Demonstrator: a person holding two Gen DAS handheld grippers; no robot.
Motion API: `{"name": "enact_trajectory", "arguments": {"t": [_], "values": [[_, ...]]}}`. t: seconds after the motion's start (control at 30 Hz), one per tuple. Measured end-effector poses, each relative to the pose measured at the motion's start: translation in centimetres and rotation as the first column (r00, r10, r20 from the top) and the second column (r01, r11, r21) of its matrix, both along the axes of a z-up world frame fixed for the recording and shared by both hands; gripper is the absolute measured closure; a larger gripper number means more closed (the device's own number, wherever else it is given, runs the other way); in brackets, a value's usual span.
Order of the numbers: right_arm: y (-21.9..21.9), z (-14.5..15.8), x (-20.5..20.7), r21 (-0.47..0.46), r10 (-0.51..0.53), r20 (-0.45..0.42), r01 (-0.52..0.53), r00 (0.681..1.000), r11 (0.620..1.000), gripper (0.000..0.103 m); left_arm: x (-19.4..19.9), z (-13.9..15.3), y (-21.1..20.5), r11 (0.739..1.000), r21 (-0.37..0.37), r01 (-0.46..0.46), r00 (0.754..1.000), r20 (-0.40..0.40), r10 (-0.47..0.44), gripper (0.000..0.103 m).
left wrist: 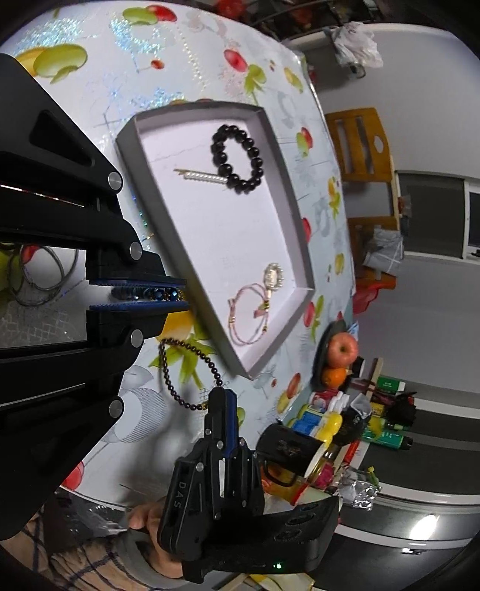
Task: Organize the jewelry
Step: 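Carry both bracelets over the gray box and open both grippers inside it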
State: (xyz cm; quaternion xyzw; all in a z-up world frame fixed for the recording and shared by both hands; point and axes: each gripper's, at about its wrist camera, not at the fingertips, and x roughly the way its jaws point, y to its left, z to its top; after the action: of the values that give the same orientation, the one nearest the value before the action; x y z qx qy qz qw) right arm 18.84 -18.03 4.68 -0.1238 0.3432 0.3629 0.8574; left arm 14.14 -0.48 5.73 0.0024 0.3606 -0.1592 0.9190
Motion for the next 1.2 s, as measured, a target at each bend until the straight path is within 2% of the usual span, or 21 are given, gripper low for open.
{"name": "enact_trajectory", "arguments": {"t": [0.27, 0.87, 1.03, 1.2], "values": [[0.7, 1.9, 0.1, 0.005, 0.004, 0.042, -0.004, 0.999, 1.0, 0.097, -0.1, 2.3, 0.6, 1.0, 0.007, -0.008, 0.999, 0.051, 0.007, 0.096], [4.2, 5.7, 1.3, 0.03, 0.035, 0.115, -0.039, 0.993, 0.999, 0.098, 1.4, 4.3, 2.7, 0.999, -0.023, -0.044, 0.995, 0.09, 0.046, 0.096], [5.0, 6.0, 2.3, 0.037, 0.027, 0.114, -0.032, 0.993, 0.999, 0.098, 2.0, 4.6, 2.9, 0.998, -0.014, -0.056, 0.993, 0.103, 0.057, 0.096], [5.5, 5.7, 3.6, 0.068, 0.012, 0.087, -0.018, 0.996, 0.998, 0.098, 3.0, 4.5, 3.6, 0.996, -0.042, -0.074, 0.991, 0.111, 0.079, 0.096]]}}
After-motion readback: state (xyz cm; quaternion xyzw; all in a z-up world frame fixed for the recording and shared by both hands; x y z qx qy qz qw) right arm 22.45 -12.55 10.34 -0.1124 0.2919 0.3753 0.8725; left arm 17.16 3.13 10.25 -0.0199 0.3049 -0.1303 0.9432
